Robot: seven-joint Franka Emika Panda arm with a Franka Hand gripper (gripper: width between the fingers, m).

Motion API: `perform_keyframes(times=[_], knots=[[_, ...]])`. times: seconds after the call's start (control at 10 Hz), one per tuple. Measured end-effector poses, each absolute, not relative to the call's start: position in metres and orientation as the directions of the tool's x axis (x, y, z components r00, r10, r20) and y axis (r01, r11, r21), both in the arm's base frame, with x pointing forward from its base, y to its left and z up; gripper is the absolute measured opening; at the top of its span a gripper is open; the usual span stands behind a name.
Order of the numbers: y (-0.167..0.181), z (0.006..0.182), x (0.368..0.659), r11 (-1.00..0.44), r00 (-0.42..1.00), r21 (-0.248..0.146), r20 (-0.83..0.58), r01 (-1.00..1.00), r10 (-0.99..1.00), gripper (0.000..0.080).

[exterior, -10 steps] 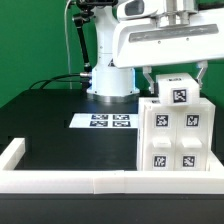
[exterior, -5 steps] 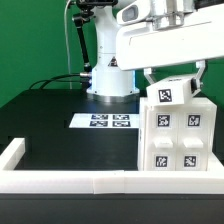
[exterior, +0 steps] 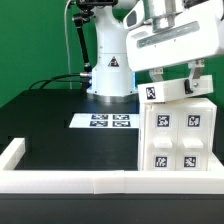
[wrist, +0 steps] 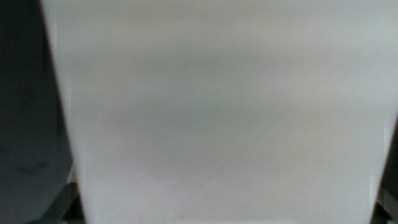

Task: Assemble cabinet

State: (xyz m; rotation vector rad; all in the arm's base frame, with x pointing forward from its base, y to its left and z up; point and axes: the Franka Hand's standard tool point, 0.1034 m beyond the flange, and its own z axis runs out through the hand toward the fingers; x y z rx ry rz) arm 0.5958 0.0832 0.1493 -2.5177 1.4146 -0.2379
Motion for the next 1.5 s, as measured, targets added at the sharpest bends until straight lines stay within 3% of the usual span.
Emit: perform_keyframes(times=[0.6,1.0,1.3,1.5], knots=[[0.0827,0.1491,0.5956,-0.179,0.216,-0.29,-0.101,-0.94,-0.971,0.0544],[0.0792,0.1481,0.5943,0.211,-0.148,-0.235,-0.259,-0.949,-0.954,0.0544],[0.0798,0.1472,0.5935,0.472,-0.407,-0.147,-0.329,-0.869,-0.852,0.0543],[0.0798,0.147,0.5936,0.501,-0.436,-0.136,-0.334,-0.855,-0.836,0.0543]])
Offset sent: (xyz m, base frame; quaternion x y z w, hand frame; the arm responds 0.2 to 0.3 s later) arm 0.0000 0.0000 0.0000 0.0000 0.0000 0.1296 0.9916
